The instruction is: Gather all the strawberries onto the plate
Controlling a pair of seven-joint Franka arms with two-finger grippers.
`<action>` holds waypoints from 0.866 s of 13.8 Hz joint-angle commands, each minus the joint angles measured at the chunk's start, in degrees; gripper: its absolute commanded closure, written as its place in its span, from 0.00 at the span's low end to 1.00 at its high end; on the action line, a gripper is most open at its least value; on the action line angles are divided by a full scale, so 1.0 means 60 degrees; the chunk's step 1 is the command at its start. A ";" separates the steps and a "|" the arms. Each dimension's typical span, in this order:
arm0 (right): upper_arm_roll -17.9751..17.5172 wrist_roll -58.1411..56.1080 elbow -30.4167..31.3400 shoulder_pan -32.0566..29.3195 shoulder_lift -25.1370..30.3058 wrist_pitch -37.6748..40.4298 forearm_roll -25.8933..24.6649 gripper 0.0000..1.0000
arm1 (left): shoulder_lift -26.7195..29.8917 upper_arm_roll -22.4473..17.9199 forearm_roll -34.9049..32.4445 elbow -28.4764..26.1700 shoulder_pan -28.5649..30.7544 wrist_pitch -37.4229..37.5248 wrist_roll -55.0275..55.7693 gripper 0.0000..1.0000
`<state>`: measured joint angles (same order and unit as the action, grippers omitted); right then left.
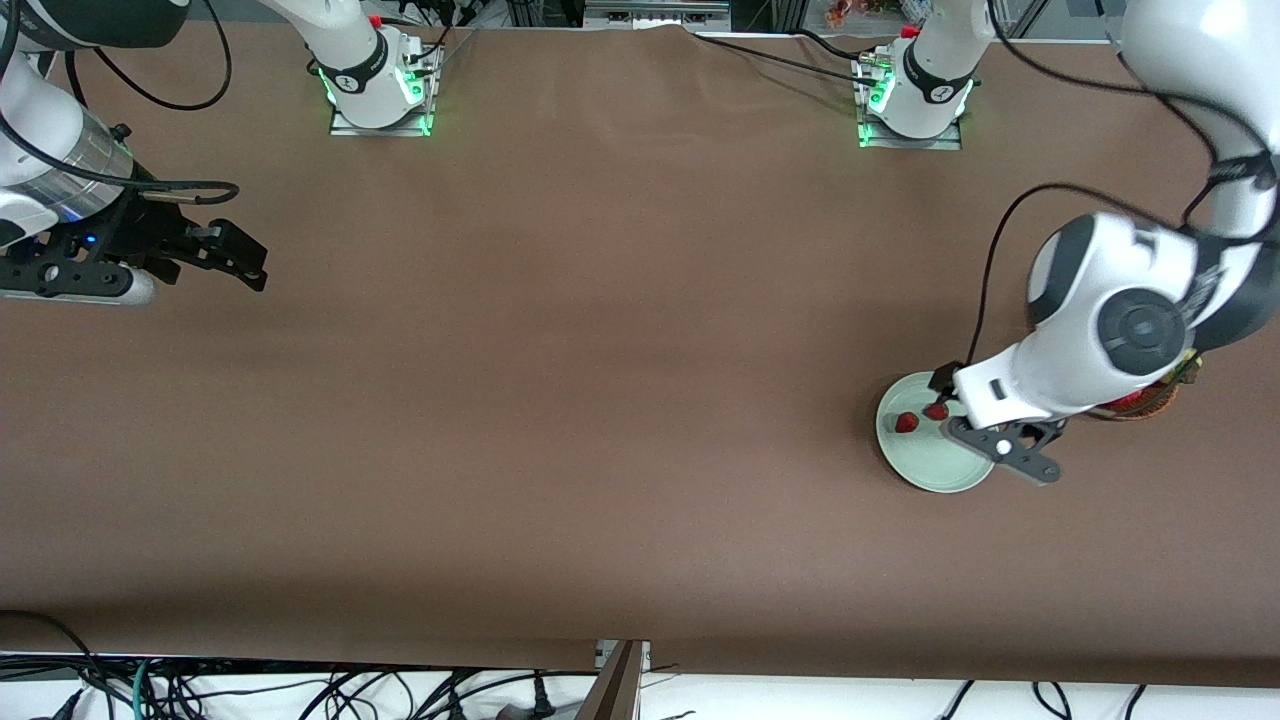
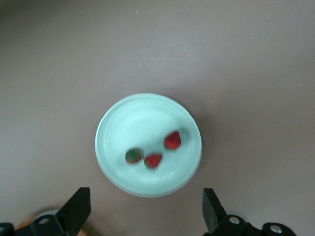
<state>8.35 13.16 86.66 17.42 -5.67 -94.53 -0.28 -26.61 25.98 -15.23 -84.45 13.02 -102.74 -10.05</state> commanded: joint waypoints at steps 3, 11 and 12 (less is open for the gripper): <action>-0.0015 -0.0158 -0.0103 -0.0062 0.0008 0.0154 -0.0100 0.00 | 0.1237 -0.0139 0.0471 0.1054 -0.0352 0.2108 0.1585 0.00; -0.0029 -0.0158 -0.0117 -0.0048 0.0008 0.0154 -0.0100 0.00 | 0.5182 -0.3800 0.2743 -0.2930 -0.2564 0.0791 0.1895 0.00; -0.0029 -0.0158 -0.0117 -0.0048 0.0008 0.0139 -0.0100 0.00 | 0.5168 -0.3860 0.2743 -0.2931 -0.2565 0.0775 0.1910 0.00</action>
<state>8.39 13.05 86.65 17.40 -5.67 -94.49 -0.28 1.37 4.73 0.35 -96.91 -0.79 -95.05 0.55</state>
